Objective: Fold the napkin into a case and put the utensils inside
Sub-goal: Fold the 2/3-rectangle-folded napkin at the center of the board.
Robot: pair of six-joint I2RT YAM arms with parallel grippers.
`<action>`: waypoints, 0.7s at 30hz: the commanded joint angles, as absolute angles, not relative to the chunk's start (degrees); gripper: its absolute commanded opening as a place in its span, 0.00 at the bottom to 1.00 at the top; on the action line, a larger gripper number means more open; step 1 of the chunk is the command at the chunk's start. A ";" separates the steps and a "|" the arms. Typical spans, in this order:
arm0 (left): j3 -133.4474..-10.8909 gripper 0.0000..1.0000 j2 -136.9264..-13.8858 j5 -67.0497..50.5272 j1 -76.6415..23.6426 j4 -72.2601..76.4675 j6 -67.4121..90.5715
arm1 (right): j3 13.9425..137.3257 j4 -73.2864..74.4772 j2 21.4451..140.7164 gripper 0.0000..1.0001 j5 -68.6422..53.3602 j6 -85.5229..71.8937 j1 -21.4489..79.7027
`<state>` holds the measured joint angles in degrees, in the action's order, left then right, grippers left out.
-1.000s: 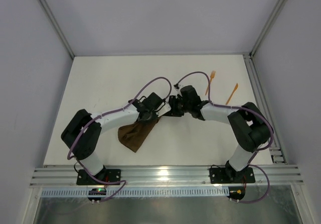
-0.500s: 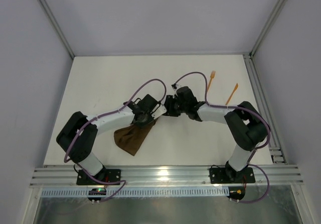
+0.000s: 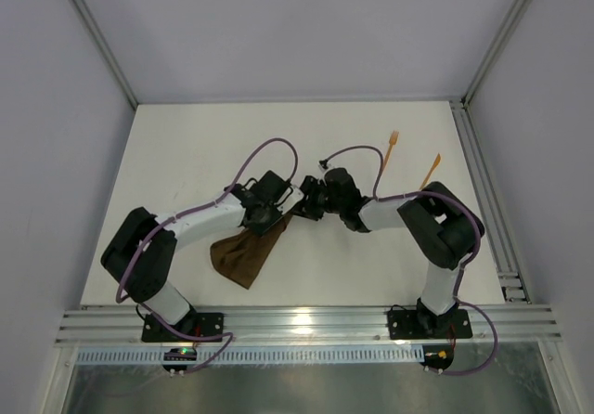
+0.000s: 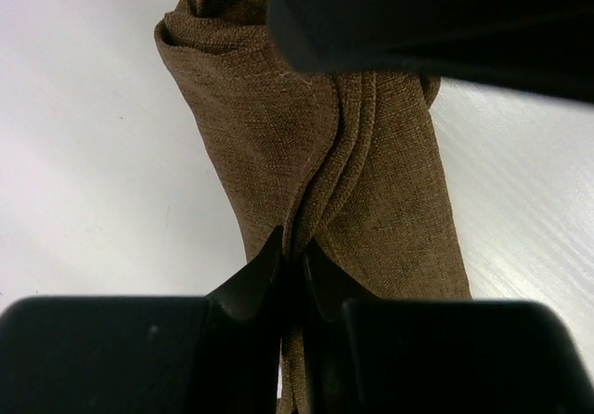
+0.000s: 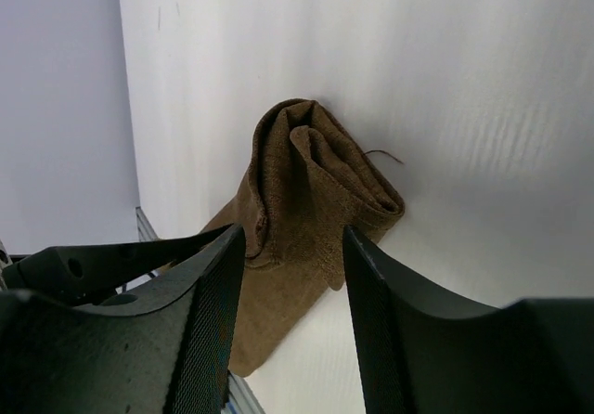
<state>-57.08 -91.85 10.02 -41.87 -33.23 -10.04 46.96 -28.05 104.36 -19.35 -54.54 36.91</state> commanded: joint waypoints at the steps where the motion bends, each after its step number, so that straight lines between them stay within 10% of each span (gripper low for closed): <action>1: -59.76 0.11 -90.70 8.53 -42.28 -32.61 -7.91 | 46.76 -39.97 105.99 0.51 -20.74 -60.99 38.76; 13: -60.38 0.12 -91.76 8.00 -42.36 -32.17 -7.56 | 49.04 -34.11 108.81 0.47 -18.99 -60.91 39.99; 21: -62.83 0.24 -91.41 1.69 -42.28 -36.90 -6.68 | 50.98 -33.75 112.85 0.04 -19.51 -60.56 39.64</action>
<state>-59.48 -91.90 6.68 -42.04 -34.20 -8.08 49.25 -33.54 112.18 -20.32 -61.30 39.77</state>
